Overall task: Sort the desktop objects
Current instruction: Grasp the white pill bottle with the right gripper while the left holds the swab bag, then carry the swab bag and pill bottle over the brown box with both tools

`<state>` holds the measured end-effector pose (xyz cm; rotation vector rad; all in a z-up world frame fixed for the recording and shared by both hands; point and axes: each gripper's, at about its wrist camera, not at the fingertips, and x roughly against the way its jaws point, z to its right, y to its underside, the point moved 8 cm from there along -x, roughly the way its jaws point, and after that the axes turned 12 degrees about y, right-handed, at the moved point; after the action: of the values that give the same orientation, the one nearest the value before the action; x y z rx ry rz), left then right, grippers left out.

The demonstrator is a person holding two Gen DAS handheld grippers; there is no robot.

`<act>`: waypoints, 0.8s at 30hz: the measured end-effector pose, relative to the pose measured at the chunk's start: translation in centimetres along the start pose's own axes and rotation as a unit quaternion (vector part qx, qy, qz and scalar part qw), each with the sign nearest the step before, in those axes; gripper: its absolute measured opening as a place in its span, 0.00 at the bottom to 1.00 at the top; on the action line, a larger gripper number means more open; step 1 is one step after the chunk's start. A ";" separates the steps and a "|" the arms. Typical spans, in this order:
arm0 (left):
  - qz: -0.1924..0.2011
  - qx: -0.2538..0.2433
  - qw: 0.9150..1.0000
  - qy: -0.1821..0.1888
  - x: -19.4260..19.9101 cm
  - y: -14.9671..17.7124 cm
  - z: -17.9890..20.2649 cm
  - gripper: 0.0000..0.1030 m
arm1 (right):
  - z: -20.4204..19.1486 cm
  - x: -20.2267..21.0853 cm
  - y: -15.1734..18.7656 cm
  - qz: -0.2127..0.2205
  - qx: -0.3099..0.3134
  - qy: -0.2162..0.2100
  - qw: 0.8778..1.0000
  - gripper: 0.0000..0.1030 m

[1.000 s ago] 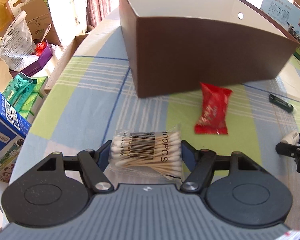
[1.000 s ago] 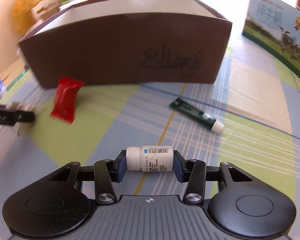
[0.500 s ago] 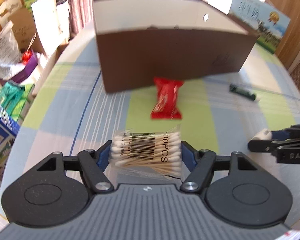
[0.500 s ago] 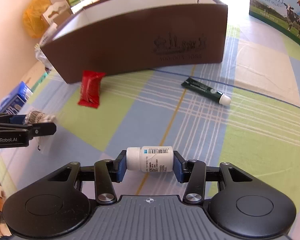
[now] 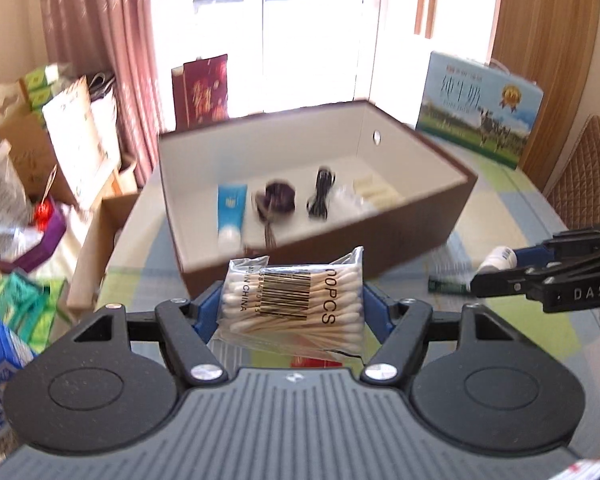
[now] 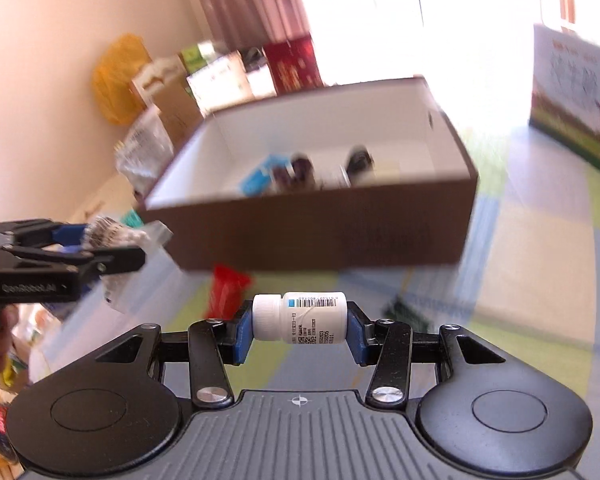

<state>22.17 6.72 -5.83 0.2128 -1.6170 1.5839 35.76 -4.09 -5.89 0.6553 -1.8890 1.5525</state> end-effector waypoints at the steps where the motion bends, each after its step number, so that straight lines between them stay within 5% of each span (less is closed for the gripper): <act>1: 0.003 -0.003 1.000 0.001 0.0 -0.8 -0.2 0.66 | 0.0 0.0 -0.9 0.008 0.000 -0.004 1.000 0.43; 12: -0.008 -0.009 0.999 0.033 -4.3 -6.8 -1.3 0.66 | 1.5 -3.2 -9.1 0.040 0.022 0.015 0.999 0.43; 24: -0.090 -0.019 0.993 0.077 -13.2 -8.5 -0.9 0.66 | 4.8 -12.7 -10.8 -0.063 -0.002 0.087 0.994 0.43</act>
<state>36.37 0.41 -8.21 0.2052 -1.4655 1.3965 51.48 -10.88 -8.25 0.6057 -1.6897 1.4765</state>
